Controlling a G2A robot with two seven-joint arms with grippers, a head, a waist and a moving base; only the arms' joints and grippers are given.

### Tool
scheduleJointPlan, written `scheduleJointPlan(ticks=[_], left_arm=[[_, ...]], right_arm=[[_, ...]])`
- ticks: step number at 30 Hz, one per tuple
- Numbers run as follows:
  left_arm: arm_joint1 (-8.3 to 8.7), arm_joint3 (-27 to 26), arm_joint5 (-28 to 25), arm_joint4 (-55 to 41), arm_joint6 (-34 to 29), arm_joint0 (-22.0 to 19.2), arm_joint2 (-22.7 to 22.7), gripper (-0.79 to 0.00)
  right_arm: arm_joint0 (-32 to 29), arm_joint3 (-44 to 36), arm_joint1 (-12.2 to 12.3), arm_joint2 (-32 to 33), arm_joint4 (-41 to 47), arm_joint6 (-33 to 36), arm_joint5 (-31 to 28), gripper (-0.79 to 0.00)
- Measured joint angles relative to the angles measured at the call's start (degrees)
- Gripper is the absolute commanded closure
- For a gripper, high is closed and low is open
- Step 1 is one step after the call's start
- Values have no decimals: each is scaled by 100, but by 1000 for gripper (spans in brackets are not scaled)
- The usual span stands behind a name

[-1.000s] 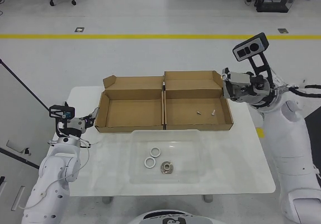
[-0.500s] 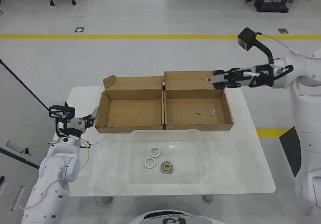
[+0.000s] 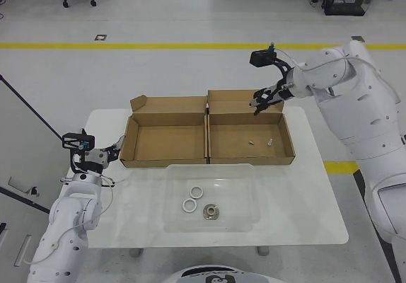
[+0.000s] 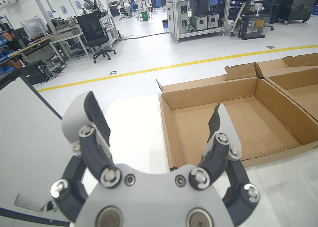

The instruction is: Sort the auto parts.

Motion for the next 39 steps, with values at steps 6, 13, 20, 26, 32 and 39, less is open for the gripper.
scheduleJointPlan(ticks=[6,13,20,26,32,39], left_arm=[[0,0,0,0,0,0,0,-785],[0,0,0,0,0,0,0,-785],[0,0,0,0,0,0,0,-785],[0,0,0,0,0,0,0,-785],[0,0,0,0,0,0,0,-785],[0,0,0,0,0,0,0,-785]], right_arm=[[169,553,-206,-667,-296,-219,58,0],[201,1030,-397,-1143,-546,-425,279,0],[182,1314,-513,-1360,-672,-545,326,0],[188,1314,-513,-1359,-675,-539,319,0],[58,1234,-529,-1473,-1008,-757,557,0],[125,1672,-804,-1968,-1737,-1015,1455,0]])
